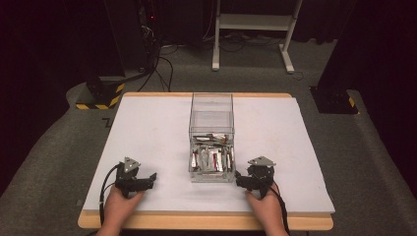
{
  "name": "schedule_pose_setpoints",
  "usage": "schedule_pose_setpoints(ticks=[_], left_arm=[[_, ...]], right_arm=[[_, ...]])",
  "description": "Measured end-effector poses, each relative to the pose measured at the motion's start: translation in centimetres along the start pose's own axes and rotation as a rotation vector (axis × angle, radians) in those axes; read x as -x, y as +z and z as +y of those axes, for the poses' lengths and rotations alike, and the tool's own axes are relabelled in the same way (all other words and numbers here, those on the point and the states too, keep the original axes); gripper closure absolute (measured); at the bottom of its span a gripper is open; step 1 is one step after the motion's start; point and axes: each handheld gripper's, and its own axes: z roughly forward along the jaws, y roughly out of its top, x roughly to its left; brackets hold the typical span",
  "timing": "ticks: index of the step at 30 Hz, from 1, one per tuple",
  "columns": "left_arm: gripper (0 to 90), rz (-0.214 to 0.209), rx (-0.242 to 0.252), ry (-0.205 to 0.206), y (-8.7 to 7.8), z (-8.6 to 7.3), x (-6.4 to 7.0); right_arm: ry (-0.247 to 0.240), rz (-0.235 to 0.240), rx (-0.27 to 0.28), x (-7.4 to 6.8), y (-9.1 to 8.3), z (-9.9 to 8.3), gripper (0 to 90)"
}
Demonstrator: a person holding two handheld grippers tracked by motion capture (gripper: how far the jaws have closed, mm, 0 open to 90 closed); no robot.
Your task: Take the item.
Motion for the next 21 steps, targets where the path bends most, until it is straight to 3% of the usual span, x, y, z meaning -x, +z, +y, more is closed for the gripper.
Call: schedule_pose_setpoints(ticks=[21], left_arm=[[12.1,0.002,0.005,-0.004,0.04,-0.01,0.05]], right_arm=[[-0.001,0.000,0.000,0.01,0.00,0.00,13.1]])
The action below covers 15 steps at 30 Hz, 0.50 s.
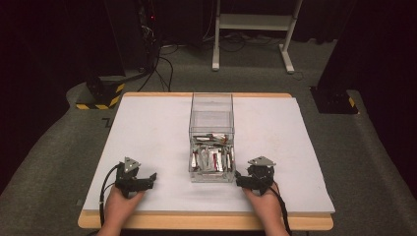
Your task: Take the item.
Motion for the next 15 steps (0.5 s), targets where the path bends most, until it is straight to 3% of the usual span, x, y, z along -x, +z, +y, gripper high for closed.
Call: schedule_pose_setpoints(ticks=[5,7,15], left_arm=[[11.9,0.000,-0.015,0.018,-0.07,0.02,-0.12],[12.0,0.001,0.000,-0.001,0.01,-0.02,0.03],[11.8,0.001,-0.006,0.003,0.01,0.02,-0.04]], right_arm=[[-0.007,0.002,-0.003,0.05,-0.01,0.04,13.0],[-0.007,0.004,-0.002,0.06,-0.01,0.02,13.0],[-0.002,0.005,-0.002,0.39,-0.30,0.13,13.4]])
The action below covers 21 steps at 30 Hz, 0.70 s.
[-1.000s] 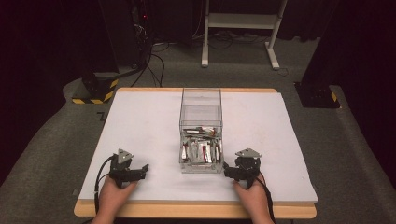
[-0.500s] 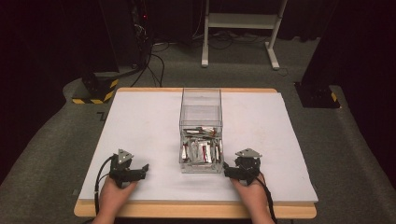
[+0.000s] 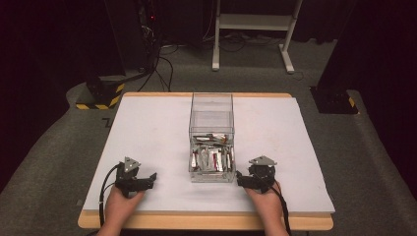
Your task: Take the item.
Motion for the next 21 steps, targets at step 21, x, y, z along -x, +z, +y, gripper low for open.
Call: schedule_pose_setpoints(ticks=[21], left_arm=[[11.8,-0.001,-0.001,-0.001,0.0,0.0,0.0]], right_arm=[[-0.066,0.033,0.110,0.7,-2.6,-0.5,13.7]])
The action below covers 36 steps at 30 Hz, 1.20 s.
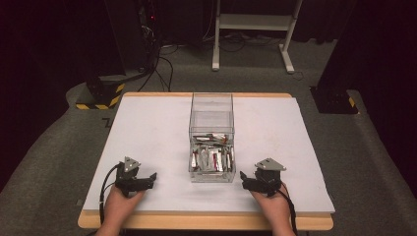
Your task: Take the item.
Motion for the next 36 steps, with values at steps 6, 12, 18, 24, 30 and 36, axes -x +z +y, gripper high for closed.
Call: schedule_pose_setpoints(ticks=[6,12,18,24,30,36], left_arm=[[11.8,0.000,0.000,-0.001,0.0,0.0,0.0],[11.9,0.000,0.004,-0.005,0.0,0.0,0.0],[12.0,0.000,0.003,-0.004,0.0,0.0,0.0],[12.0,0.001,0.001,0.003,0.0,0.0,0.0],[12.0,0.001,0.002,0.002,0.0,0.0,0.0],[12.1,0.001,0.002,0.002,0.0,0.0,0.0]], right_arm=[[-0.002,0.023,0.014,-0.2,-0.6,0.4,13.8],[-0.014,0.044,0.017,-0.7,-0.4,0.6,13.9],[-0.004,0.044,0.055,-1.1,-0.9,1.5,13.9],[-0.011,0.029,0.089,-1.5,-1.9,2.0,14.3],[-0.002,0.002,0.119,-0.9,-3.1,2.2,14.3],[0.014,0.008,0.143,-0.5,-3.8,2.6,14.9]])
